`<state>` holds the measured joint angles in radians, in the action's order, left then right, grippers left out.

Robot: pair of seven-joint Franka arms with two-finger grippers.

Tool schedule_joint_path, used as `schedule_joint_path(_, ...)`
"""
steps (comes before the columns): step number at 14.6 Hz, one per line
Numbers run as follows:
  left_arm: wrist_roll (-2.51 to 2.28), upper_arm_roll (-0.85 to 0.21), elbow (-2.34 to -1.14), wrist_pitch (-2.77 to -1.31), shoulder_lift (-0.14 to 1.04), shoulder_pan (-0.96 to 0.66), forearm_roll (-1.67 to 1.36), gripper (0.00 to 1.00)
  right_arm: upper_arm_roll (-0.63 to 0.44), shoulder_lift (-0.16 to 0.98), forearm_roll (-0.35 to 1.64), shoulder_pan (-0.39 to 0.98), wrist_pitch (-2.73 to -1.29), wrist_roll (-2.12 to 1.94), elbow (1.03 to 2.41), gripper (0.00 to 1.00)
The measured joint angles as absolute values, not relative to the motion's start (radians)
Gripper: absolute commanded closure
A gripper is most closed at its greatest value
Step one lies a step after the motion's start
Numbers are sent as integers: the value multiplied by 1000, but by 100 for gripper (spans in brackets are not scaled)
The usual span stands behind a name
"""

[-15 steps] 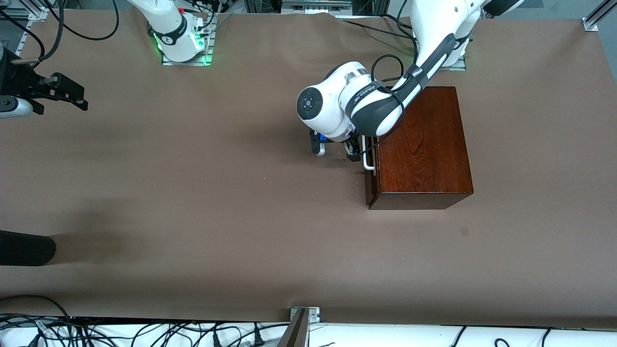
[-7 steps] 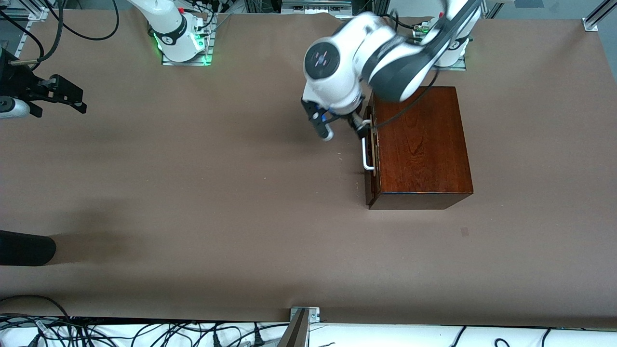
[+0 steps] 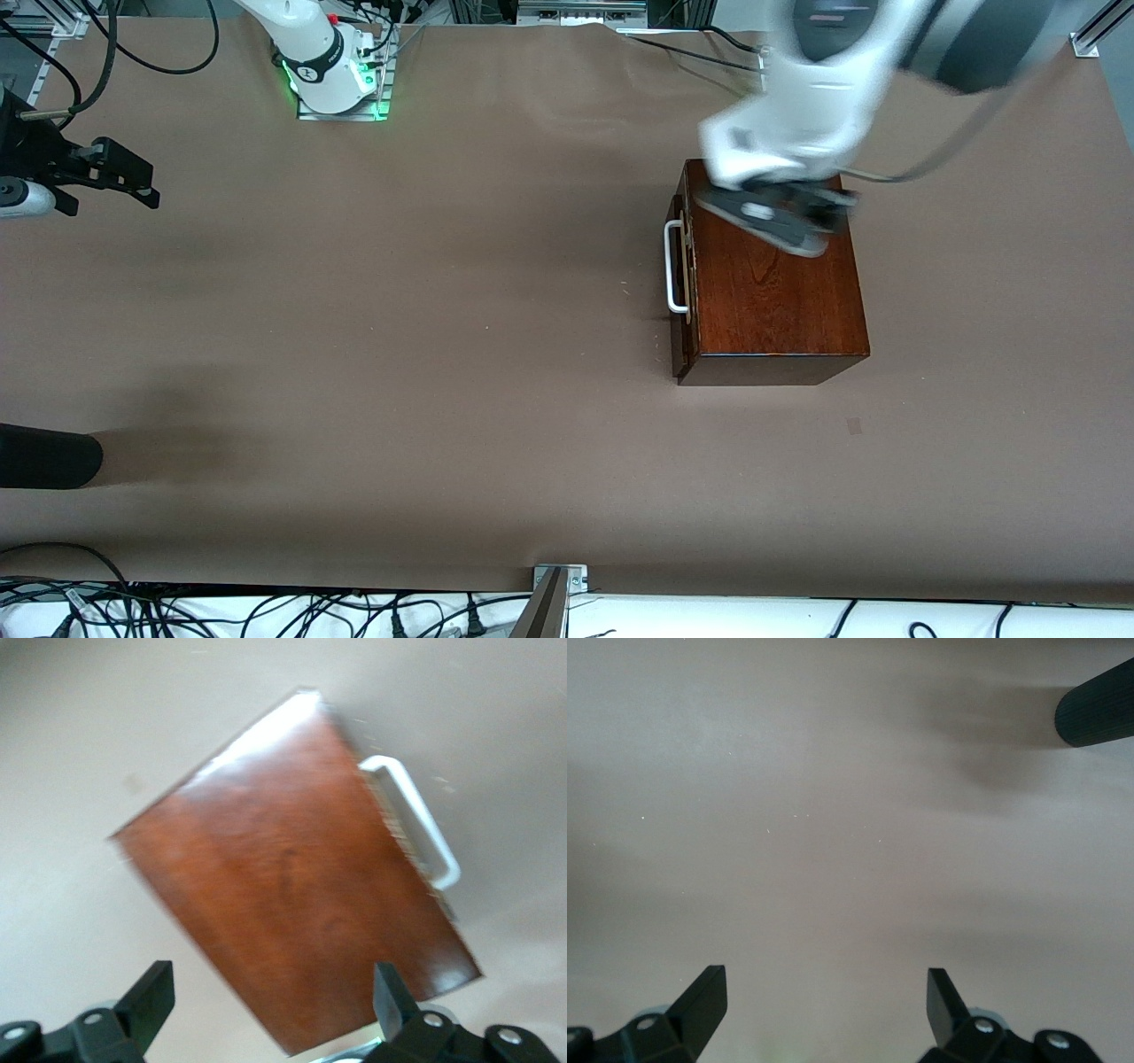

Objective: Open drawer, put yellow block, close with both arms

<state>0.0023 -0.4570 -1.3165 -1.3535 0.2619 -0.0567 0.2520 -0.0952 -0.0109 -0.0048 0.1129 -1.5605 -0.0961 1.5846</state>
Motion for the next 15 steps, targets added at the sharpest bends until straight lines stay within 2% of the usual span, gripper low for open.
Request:
schedule_joint_path(3,-27,-248,-1323,-1362,194,-51,103,0,-95,-11,-5,113,-1561,-96,1585,0)
schedule_joint_path(6,-41,-98,-1430,-1462,104,-56,23,0,-95,-11,-5,113,-1561,-96,1585,0)
schedule_joint_path(10,-56,-8,-1592,-1590,-12,-60,21,0,-95,-11,-5,113,-1561,-96,1585,0)
schedule_joint_path(15,-58,13,-1631,-1598,-31,-64,18,0,-95,-11,-5,113,-1561,-95,1585,0)
